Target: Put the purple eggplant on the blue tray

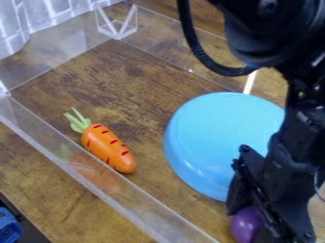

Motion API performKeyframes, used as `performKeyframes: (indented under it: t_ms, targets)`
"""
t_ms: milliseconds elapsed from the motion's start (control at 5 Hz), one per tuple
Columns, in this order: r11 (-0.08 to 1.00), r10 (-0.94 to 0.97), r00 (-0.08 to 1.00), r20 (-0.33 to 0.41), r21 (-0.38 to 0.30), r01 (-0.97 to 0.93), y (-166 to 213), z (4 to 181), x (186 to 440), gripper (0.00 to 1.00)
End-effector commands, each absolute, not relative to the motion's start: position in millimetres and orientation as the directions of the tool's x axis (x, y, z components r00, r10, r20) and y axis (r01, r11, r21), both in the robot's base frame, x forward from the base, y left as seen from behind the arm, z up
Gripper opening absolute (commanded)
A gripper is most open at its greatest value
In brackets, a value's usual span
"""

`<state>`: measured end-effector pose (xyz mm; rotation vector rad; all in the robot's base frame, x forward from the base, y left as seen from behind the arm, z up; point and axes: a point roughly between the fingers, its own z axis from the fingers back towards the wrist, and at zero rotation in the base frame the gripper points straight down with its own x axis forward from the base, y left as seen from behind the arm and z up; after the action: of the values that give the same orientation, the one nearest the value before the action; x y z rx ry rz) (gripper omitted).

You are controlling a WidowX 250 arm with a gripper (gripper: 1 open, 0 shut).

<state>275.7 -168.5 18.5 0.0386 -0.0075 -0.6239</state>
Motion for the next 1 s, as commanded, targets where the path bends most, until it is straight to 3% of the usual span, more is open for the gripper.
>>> performKeyframes:
  t_ms: [0,800]
  targets:
    - [0.791,-0.611,0.791,0.030,0.038,0.610,-179.3,24.7,273.3,0.00]
    - [0.807,-0.591,0.806,0.033,0.038,0.589,-178.5,24.9,276.2,0.00]
